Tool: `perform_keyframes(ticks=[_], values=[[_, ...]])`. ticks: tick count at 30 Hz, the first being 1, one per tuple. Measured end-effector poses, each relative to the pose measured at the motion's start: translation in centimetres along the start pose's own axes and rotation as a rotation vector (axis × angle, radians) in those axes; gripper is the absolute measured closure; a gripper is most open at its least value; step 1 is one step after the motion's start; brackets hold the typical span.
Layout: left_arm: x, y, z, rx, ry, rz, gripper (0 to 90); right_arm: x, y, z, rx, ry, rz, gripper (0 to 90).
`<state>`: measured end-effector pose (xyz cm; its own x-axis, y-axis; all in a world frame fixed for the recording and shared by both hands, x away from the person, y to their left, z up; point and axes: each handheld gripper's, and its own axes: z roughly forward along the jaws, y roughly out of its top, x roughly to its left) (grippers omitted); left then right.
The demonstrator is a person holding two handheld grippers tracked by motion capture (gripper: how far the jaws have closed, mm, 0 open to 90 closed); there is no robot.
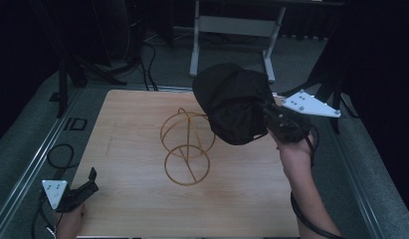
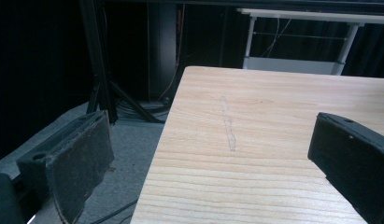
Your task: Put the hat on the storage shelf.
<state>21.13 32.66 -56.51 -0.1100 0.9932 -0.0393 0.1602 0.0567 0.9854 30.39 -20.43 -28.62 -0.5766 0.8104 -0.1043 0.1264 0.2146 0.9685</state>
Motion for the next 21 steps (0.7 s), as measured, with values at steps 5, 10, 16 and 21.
perform_keyframes(ticks=[5,10,16,21], values=[[0.0,0.0,0.0,-0.001,-0.002,-0.002,0.6,1.3,0.3,0.7,-0.004,0.033,-0.012,87.0],[0.0,0.0,0.0,0.0,-0.001,-0.002,0.6,2.5,0.9,1.4,-0.016,0.072,-0.013,87.0],[0.1,0.0,0.0,-0.001,-0.003,-0.003,0.6,4.4,1.3,2.4,-0.022,0.117,-0.022,86.9],[0.1,0.0,0.0,-0.001,-0.003,-0.005,0.6,5.8,1.5,3.2,-0.011,0.142,-0.037,87.0]])
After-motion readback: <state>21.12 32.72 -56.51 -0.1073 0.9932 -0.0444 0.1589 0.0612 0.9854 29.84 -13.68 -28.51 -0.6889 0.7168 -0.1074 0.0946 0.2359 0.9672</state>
